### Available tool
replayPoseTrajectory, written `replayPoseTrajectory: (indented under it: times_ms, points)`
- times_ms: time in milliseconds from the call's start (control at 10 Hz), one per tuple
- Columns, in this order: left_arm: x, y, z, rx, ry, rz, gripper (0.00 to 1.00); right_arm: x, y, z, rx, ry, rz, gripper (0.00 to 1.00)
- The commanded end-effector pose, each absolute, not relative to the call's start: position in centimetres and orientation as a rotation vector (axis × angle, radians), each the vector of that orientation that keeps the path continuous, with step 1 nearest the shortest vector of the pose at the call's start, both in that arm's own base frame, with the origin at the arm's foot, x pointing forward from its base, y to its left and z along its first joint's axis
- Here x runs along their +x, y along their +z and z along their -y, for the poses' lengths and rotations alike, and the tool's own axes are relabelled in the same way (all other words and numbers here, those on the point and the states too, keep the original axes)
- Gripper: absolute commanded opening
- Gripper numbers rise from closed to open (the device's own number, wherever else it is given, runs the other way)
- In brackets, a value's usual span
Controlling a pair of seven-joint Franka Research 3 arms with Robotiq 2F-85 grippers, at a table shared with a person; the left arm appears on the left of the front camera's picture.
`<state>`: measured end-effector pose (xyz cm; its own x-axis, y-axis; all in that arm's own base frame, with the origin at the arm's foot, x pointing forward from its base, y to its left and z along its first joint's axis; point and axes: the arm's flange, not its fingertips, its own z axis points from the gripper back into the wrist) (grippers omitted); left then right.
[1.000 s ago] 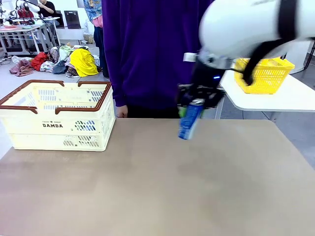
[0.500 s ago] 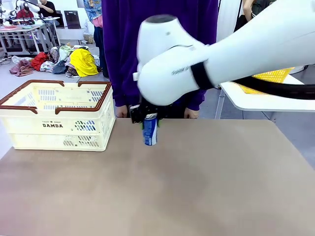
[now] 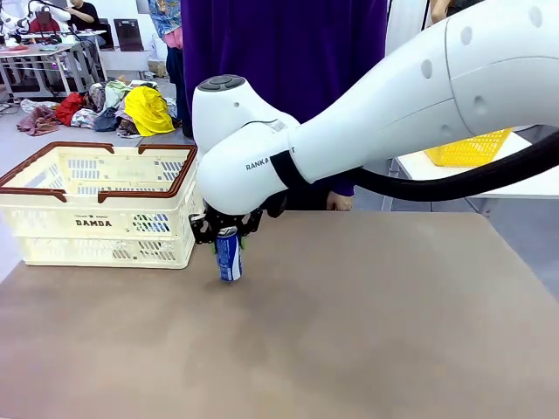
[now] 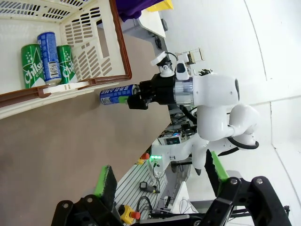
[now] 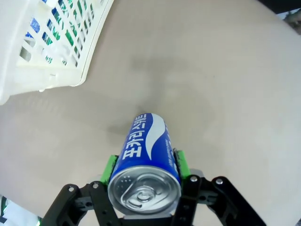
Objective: Place the drinks into the Shopping basket.
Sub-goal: Pick up one drink and place it into the Shopping basket.
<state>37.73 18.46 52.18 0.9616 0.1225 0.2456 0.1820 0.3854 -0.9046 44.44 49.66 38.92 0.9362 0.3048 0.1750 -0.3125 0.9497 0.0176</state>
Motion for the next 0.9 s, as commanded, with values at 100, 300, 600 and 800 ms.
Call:
replayPoseTrajectory:
  times_ms: [100,300,600,800]
  points:
    - [37.3,52.1,-18.4,-1.172,-0.051,0.296,1.00,45.2,38.5,-49.2,0.104,0.335,0.051,0.00]
    - [37.3,52.1,-18.4,-1.172,-0.051,0.296,1.00,45.3,38.1,-48.6,0.100,0.327,0.039,0.00]
    - [37.3,52.1,-18.4,-1.172,-0.051,0.296,1.00,45.3,38.3,-48.2,0.081,0.341,0.036,0.91]
    - [37.3,52.1,-18.4,-1.172,-0.051,0.296,1.00,45.2,38.7,-48.1,0.072,0.349,0.044,1.00]
